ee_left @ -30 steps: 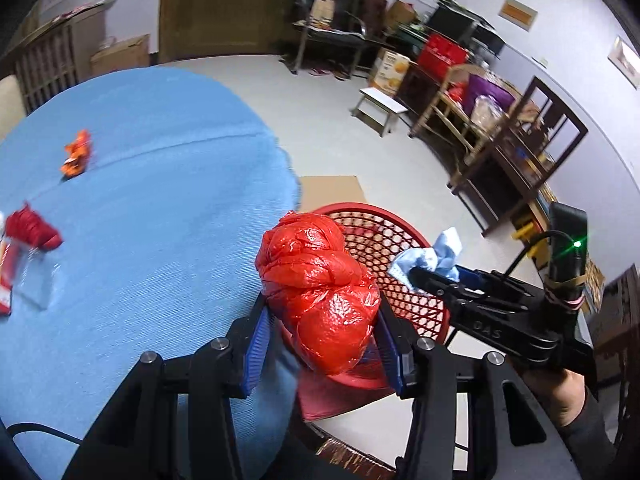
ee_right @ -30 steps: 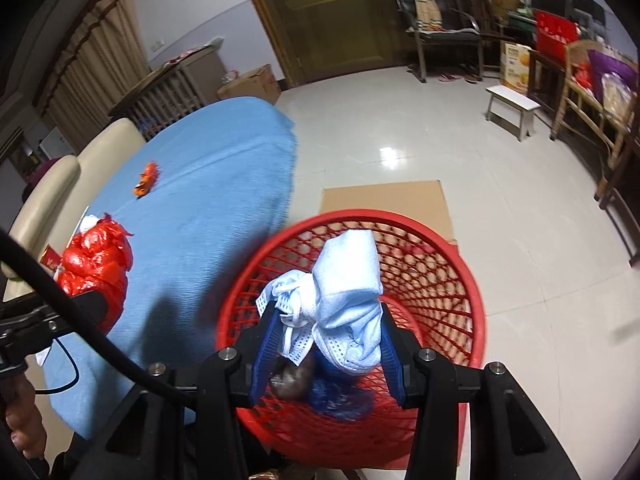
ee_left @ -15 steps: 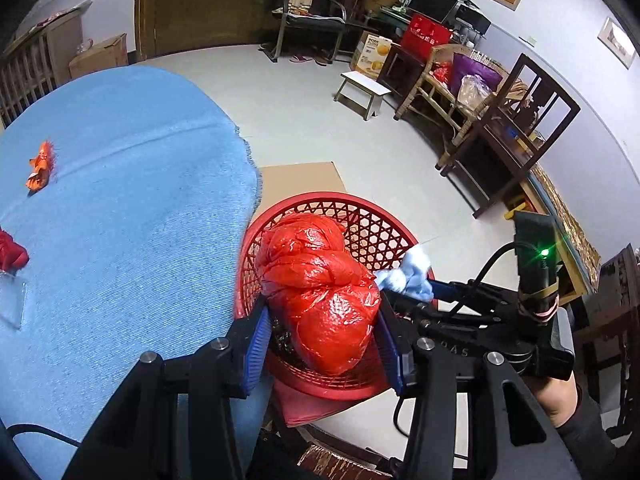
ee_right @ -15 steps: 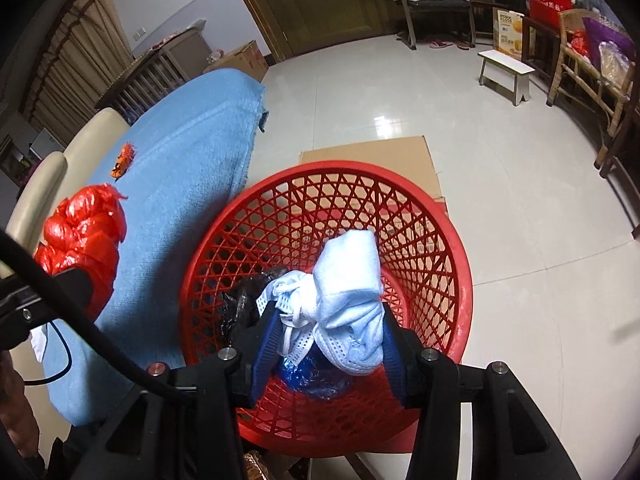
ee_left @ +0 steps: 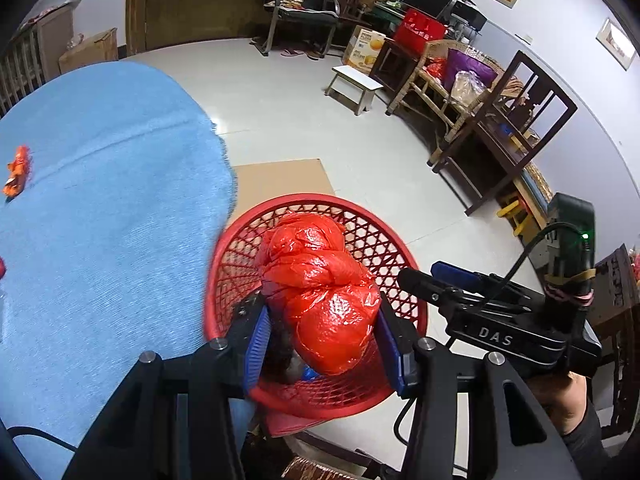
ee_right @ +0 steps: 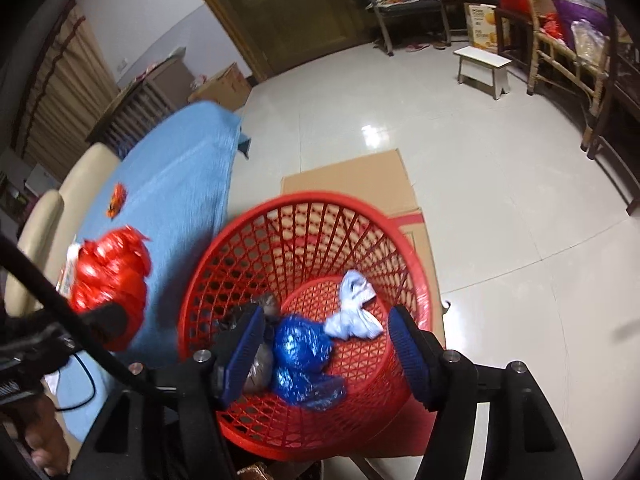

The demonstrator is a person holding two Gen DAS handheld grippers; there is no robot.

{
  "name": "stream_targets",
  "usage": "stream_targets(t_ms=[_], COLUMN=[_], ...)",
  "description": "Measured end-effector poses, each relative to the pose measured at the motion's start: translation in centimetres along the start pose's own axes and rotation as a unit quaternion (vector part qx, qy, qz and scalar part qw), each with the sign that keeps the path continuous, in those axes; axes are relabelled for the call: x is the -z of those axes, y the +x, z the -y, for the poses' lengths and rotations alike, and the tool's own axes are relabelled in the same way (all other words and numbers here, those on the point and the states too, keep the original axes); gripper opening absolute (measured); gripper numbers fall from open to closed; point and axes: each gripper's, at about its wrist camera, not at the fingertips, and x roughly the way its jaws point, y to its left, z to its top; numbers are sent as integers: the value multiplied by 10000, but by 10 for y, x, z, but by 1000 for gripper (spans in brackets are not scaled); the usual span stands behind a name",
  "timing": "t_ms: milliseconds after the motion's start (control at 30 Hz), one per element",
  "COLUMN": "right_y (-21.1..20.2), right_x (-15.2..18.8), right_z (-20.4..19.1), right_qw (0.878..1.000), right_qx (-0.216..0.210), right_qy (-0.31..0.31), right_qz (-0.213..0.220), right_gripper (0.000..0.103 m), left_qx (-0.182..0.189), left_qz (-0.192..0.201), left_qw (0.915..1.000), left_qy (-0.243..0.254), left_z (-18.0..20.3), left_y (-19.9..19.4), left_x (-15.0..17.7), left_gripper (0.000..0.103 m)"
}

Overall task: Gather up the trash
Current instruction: 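Carry both items over the red wastebasket and open both tools to drop them, then move both tools back over the table toward the boxes and clear tray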

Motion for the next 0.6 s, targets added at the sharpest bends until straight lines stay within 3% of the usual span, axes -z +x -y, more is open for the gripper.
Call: stream_targets(t_ms=[67, 133, 200, 600], right_y=[-5, -8, -11, -6], right_x=[-4, -7, -9, -7], right_z=[2, 3, 4, -23], right_qw=[9999, 9998, 9997, 9999], right_qx=[-5, -8, -5, -103], right_qy=[67, 109, 133, -42], right_qz=[88, 148, 194, 100], right_gripper=[68, 68, 68, 68], left_qx=[67, 84, 45, -205], left_qz=[-16, -10, 35, 568], left_qw=[10000, 9999, 9997, 9919], left_qy=[-13, -108, -225, -1120], left_z=[2, 1, -3, -78], left_y=[4, 7, 6, -49], left_x=[-3, -7, -7, 18], left_gripper=[57, 74, 81, 81])
